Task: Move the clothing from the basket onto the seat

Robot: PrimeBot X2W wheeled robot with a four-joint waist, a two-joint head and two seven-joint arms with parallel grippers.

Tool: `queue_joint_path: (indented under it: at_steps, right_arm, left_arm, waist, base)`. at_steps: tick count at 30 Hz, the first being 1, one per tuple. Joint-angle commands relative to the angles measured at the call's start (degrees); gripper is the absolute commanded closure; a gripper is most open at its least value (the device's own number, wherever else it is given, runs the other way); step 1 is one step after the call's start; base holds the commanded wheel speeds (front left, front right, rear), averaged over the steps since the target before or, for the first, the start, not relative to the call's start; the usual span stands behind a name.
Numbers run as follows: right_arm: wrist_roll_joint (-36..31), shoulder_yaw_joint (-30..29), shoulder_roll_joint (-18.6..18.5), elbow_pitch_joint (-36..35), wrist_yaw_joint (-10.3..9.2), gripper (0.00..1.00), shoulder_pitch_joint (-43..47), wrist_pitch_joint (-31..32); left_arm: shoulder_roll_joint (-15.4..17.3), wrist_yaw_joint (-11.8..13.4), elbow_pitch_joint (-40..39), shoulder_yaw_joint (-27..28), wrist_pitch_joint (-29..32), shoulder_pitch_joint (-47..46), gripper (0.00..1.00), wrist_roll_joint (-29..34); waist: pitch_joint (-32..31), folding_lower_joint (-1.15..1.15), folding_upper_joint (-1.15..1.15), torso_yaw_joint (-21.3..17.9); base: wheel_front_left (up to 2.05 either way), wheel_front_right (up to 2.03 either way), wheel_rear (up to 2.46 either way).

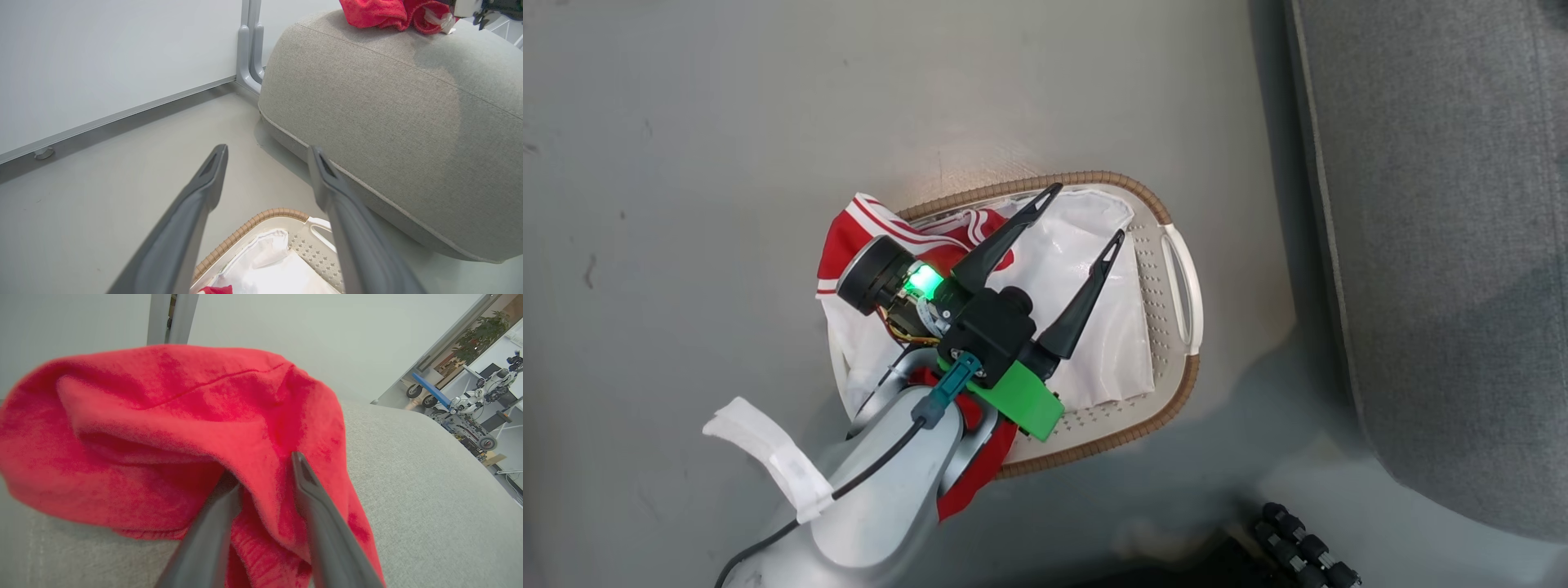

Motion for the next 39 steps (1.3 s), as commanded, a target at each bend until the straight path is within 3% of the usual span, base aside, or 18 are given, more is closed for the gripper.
queue_joint_path:
  at_steps: [1, 12, 23, 39]
  right_arm:
    - [-0.5, 0.6, 0.6, -0.4, -0.06, 0.0, 1.6, -0.3]
    - [2.1, 7.4, 2.3, -3.0, -0.06, 0.0, 9.5, -0.3]
    - [4.4, 16.8, 2.6, -6.4, -0.06, 0.0, 12.4, -0.3]
    - [10.1, 28.4, 12.9, -8.9, -0.06, 0.0, 20.3, -0.3]
  left_arm:
    - [0.2, 0.0, -0.1, 0.5, -0.1, 0.8, 0.0, -0.5]
    - [-1.1, 0.7, -0.5, 4.7, -0.1, 4.0, 0.0, -2.5]
    - [-2.5, 2.0, -0.5, 14.0, 0.0, 10.4, 0.0, -5.2]
    - [-3.5, 3.2, -0.4, 29.4, 0.0, 22.9, 0.0, -6.0]
  waist:
    - [-1.6, -0.01, 0.52, -0.5]
    - [-11.0, -0.01, 0.52, -0.5]
    - [-23.3, -0.01, 0.52, 3.2]
    - [-35.3, -0.01, 0.52, 9.0]
  base:
    - [0.0, 0.0, 0.0]
    - [0.0, 0.0, 0.0]
    - [0.0, 0.0, 0.0]
    - [0.0, 0.0, 0.0]
